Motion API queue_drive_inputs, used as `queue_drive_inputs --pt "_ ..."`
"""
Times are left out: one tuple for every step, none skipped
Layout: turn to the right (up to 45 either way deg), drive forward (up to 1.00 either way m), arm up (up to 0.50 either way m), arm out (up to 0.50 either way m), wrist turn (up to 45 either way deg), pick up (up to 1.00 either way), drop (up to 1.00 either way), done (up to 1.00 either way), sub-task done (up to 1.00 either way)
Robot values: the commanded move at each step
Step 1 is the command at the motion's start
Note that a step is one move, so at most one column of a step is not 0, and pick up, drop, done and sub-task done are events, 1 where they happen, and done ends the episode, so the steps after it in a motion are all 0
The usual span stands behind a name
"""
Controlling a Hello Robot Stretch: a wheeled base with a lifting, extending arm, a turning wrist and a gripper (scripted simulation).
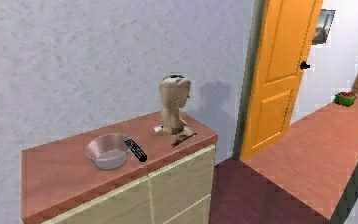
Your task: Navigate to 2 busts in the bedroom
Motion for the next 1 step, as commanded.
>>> queue_drive_inputs --pt "0.0 0.0 0.0 0.0 0.0 0.0 0.0 1.0 0.0"
